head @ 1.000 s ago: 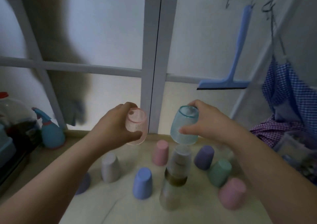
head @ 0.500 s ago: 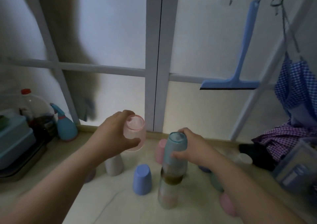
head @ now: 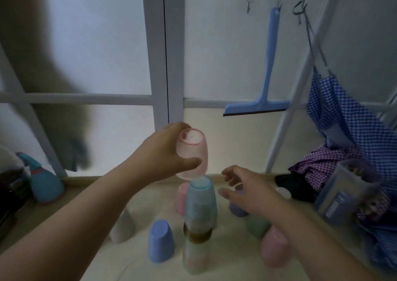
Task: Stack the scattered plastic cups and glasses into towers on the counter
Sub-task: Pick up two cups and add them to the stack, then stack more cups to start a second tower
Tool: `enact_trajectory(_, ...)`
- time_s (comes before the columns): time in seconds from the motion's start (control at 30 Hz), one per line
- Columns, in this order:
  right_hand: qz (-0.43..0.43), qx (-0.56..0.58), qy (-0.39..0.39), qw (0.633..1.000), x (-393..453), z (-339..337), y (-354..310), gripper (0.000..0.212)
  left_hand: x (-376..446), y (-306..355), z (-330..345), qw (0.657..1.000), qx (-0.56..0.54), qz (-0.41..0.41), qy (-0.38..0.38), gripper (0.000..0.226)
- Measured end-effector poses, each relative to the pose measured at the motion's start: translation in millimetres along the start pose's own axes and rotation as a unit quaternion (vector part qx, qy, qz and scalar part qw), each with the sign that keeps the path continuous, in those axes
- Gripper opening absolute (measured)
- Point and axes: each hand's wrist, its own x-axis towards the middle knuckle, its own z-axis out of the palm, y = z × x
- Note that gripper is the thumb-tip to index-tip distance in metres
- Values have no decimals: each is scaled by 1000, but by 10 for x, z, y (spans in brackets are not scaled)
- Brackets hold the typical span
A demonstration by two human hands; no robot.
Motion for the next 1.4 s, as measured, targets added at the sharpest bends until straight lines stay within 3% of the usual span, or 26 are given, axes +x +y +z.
enact_trajectory(0.2, 1, -16, 4, 1000, -138, -99, 133, 30, -3, -45, 444, 997, -24, -18, -77, 66)
enact_trajectory(0.53, -13, -13, 20, 1000, -292, 11, 192, 26, -208, -260, 578, 995, 15, -23, -97, 82)
enact_trajectory(0.8, -77, 12, 29, 997, -351, 91, -177, 17, -486, -392, 328, 999, 28, 12, -23, 45)
enact_trajectory(0.97, -38, 22, 15, 999, -387, 204, -66, 18, -703, -474, 293, 999, 27, -2, -20, 40)
enact_trajectory(1.17, 11, 10, 32, 999, -511, 86, 236, 18, -682, 112, 356, 996, -10, 90, 4, 40)
enact_trajectory(1.27, 40, 8, 39, 998, -633, -58, 477, 17, -605, 450, 624, 990, -27, 135, -19, 42)
enact_trajectory(1.4, 73, 1, 41, 996, -756, -254, 930, 20, -460, 691, 1172, 988, -33, 137, -59, 38)
